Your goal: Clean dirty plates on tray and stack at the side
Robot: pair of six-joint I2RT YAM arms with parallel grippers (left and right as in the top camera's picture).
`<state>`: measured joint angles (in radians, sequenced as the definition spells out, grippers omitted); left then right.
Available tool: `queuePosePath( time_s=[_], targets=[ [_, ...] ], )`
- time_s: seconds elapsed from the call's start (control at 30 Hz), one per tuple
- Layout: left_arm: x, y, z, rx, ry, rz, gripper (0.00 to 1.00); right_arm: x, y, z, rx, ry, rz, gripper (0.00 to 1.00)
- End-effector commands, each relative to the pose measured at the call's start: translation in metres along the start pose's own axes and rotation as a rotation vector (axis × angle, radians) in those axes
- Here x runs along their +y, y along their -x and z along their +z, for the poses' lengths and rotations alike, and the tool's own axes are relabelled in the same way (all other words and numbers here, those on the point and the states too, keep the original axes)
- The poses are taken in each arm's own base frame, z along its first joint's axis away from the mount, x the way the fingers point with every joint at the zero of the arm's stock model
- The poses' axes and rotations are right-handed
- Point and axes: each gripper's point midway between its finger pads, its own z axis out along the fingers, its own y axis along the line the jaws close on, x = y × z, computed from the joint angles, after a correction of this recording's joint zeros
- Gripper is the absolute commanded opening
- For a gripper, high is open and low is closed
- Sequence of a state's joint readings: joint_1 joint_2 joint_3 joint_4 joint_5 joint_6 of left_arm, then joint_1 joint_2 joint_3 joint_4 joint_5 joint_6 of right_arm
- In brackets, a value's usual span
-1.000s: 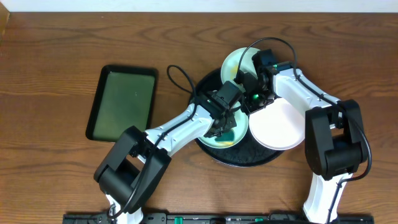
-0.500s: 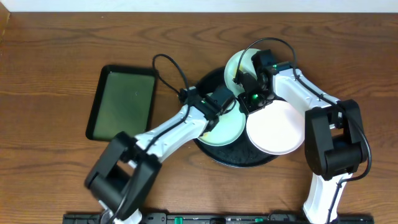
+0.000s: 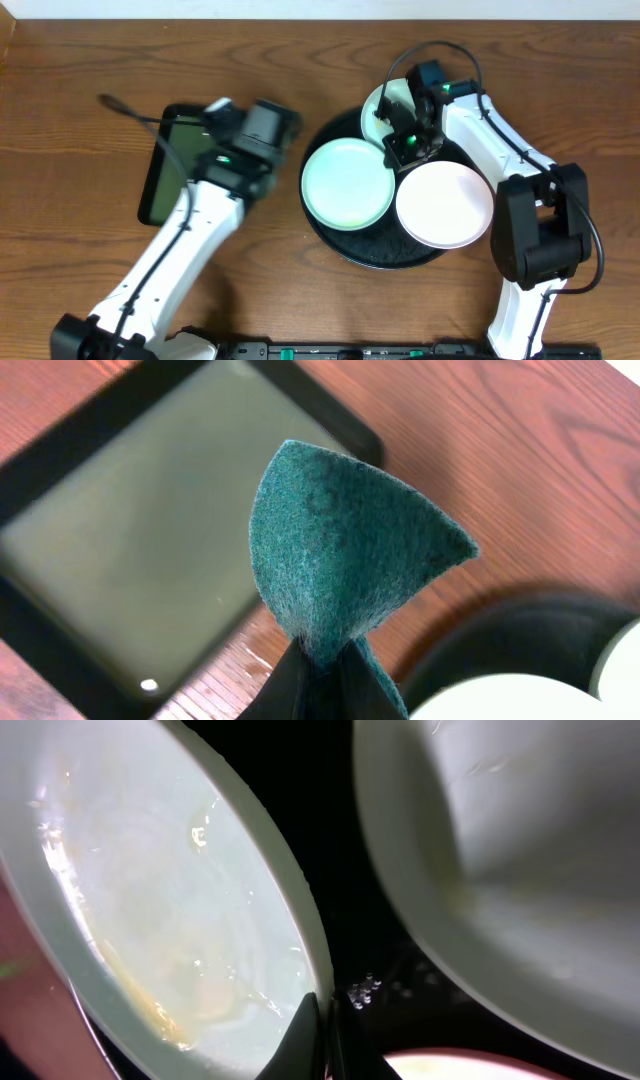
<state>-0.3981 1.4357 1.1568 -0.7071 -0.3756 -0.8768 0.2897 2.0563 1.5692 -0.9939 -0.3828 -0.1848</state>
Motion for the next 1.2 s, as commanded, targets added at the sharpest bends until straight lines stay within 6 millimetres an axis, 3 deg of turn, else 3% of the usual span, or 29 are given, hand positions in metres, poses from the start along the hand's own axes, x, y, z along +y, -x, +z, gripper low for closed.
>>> queuePosePath(
  time_s=[0.0, 0.13, 0.17, 0.27, 0.43, 0.6, 0.83, 1.03, 1.1, 1.17],
  targets=[
    [0.017, 0.007, 0.011, 0.113, -0.042, 0.031, 0.08, 0.008, 0.022, -0.043, -0.082, -0.15, -0.089, 0.01],
    [0.048, 0.02, 0.022, 0.177, -0.018, -0.07, 0.08, 0.001, 0.029, -0.081, -0.129, -0.408, -0.118, 0.01],
    [0.063, 0.028, 0.026, 0.184, -0.001, -0.114, 0.07, 0.0, 0.031, -0.1, -0.159, -0.521, -0.12, 0.01],
    [0.08, 0.038, 0.03, 0.192, 0.003, -0.143, 0.07, 0.005, 0.035, -0.133, -0.214, -0.704, -0.158, 0.01],
    [0.108, 0.051, 0.036, 0.184, 0.043, -0.139, 0.08, 0.029, 0.041, -0.187, -0.3, -1.022, -0.269, 0.01],
    [0.126, 0.059, 0.038, 0.175, 0.071, -0.188, 0.07, 0.063, 0.05, -0.215, -0.316, -1.264, -0.43, 0.01],
    [0.152, 0.065, 0.04, 0.169, 0.115, -0.255, 0.07, 0.098, 0.06, -0.221, -0.315, -1.36, -0.591, 0.01],
    [0.15, 0.064, 0.041, 0.181, 0.095, -0.26, 0.07, 0.112, 0.068, -0.226, -0.362, -1.383, -0.614, 0.01],
    [0.147, 0.064, 0.041, 0.186, 0.079, -0.259, 0.07, 0.117, 0.072, -0.216, -0.393, -1.313, -0.624, 0.01],
    [0.145, 0.064, 0.041, 0.186, 0.07, -0.252, 0.07, 0.123, 0.074, -0.188, -0.407, -1.153, -0.658, 0.01]
  ],
)
